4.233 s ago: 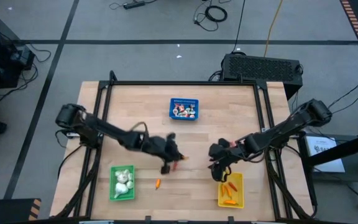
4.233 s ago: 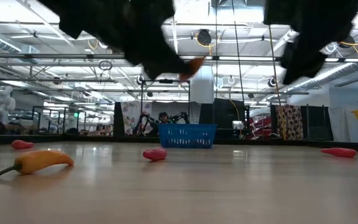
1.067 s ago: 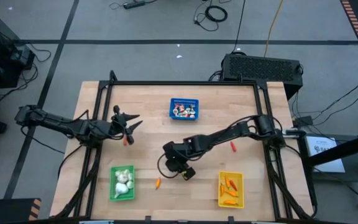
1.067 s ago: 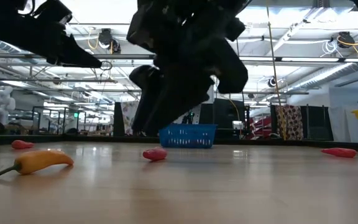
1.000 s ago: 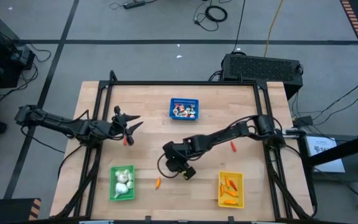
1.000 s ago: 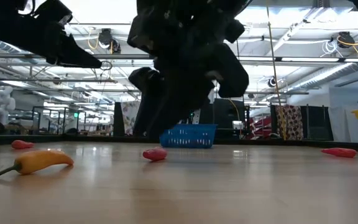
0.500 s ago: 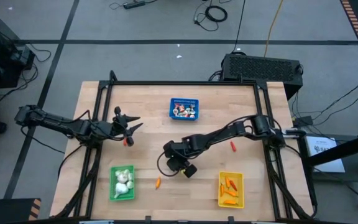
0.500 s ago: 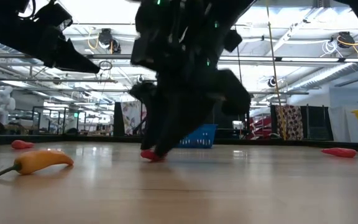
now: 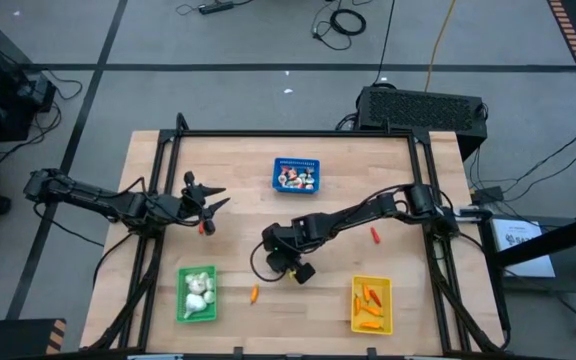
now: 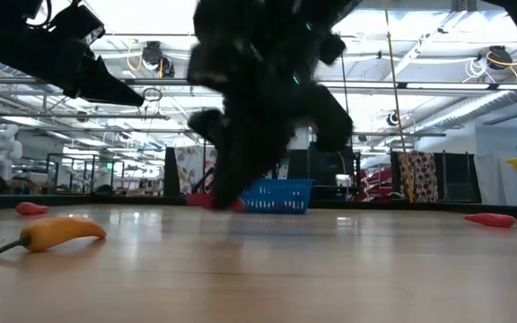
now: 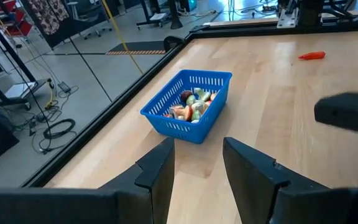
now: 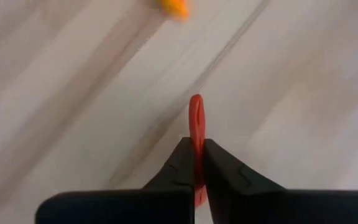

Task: Sort produce into baskets
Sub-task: Put the orange chili pepper into the yellow bin

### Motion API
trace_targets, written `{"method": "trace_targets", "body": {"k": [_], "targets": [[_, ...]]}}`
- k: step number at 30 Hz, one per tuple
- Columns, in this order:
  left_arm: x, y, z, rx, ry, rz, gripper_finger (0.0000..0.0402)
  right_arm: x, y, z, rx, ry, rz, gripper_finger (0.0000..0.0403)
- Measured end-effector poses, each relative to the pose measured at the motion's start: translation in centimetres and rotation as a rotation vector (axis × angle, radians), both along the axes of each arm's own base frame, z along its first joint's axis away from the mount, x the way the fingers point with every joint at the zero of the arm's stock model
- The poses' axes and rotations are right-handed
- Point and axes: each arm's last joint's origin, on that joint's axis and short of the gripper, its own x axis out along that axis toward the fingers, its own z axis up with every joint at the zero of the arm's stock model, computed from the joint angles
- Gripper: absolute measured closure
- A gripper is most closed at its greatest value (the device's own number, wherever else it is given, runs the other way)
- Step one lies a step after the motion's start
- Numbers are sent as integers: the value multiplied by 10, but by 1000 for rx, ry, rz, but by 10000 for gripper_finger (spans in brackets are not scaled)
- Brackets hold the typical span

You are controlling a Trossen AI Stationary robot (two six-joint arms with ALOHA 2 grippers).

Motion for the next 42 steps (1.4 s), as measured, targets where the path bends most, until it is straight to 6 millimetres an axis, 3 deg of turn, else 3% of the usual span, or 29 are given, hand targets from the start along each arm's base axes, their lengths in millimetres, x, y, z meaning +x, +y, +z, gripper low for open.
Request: {"method": "trace_targets", "body": {"k": [6, 16, 25, 32, 37, 42], "targets": [[0, 0, -1, 2, 9, 0, 256, 7, 1, 42, 53, 93, -126, 389], [-1, 0, -2, 6, 25, 0, 256, -15, 8, 110, 111, 403, -415, 383], [-1, 0, -2, -2, 19, 3, 256, -51, 36, 118, 3, 708, -556, 384], [-1, 0, -2, -2, 16, 3, 256, -74, 89, 125, -19, 697, -526, 384], [0, 0, -1, -5, 3, 3, 256, -102, 124, 128, -93, 658, -609, 385], [1, -1, 3, -20, -35, -19, 256, -137, 135, 124, -137, 639, -781, 385]]}}
